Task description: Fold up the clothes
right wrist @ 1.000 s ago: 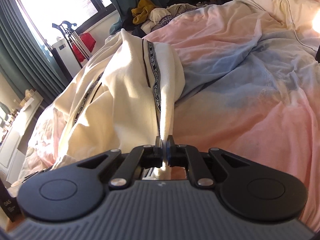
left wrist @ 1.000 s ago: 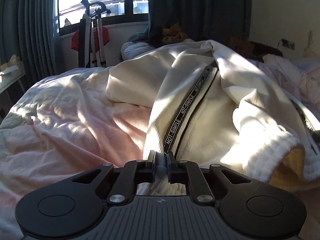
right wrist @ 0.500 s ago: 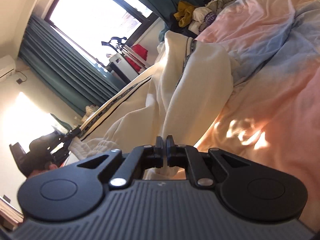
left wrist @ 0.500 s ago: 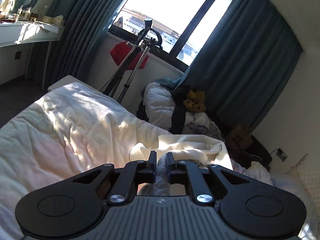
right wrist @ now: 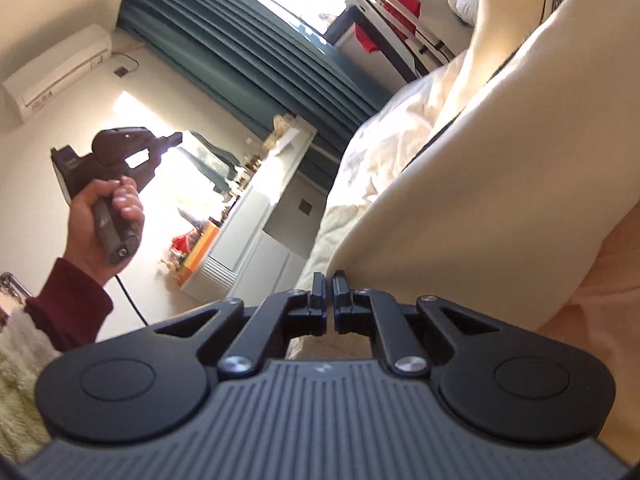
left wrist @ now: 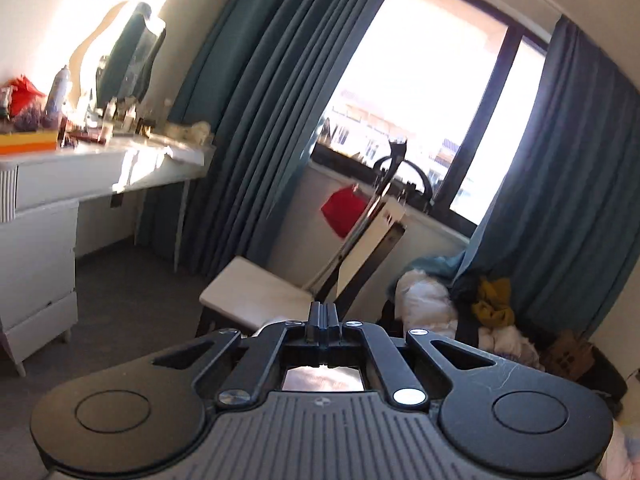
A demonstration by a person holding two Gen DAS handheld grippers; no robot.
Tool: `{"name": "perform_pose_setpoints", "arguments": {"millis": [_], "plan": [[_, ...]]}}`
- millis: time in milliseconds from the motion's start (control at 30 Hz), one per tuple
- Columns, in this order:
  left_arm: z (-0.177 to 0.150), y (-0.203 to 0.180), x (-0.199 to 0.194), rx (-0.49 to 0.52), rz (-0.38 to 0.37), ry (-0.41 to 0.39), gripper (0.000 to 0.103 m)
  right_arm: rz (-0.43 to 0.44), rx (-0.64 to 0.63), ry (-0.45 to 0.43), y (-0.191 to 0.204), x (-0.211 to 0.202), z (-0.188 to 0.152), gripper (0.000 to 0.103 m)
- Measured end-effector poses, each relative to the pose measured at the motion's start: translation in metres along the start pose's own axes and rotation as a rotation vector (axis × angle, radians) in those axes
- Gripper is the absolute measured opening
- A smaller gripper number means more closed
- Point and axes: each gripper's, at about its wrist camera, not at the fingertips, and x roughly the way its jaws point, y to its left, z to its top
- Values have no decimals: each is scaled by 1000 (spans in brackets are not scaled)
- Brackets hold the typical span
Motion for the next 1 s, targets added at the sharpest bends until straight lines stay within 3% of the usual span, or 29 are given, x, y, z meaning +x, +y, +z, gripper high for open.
{"name": "perform_pose_setpoints", "arguments": {"millis": [133, 267, 400, 467, 667, 733, 800, 900, 933, 1000], "plan": [[-56, 29, 29, -35, -42, 147, 2, -35, 7, 37, -20, 31, -11, 6], [-108, 50, 38, -152, -106, 274, 22, -36, 50, 45, -38, 31, -11, 6], [-160, 70, 46, -269, -170, 401, 35, -50, 22, 50, -36, 24, -13, 6], [-173, 69, 45, -291, -164, 428, 51, -51, -4, 43, -28, 24, -12, 6], [-199, 48, 45, -275, -70, 441, 71, -44, -46, -40, -16, -20, -7, 6], [-210, 47, 48, -322, -47, 450, 78, -55, -68, -70, -14, -42, -5, 6], [-221, 47, 51, -382, -24, 466, 78, -63, -65, -93, -16, -63, -5, 6], [-234, 38, 51, -420, -51, 449, 76, -90, -53, -107, -28, -90, -9, 6], [-235, 34, 51, -430, -62, 437, 68, -101, -52, -99, -34, -96, -12, 6], [-236, 28, 51, -450, -84, 414, 62, -126, -52, -73, -46, -99, -22, 5]]}}
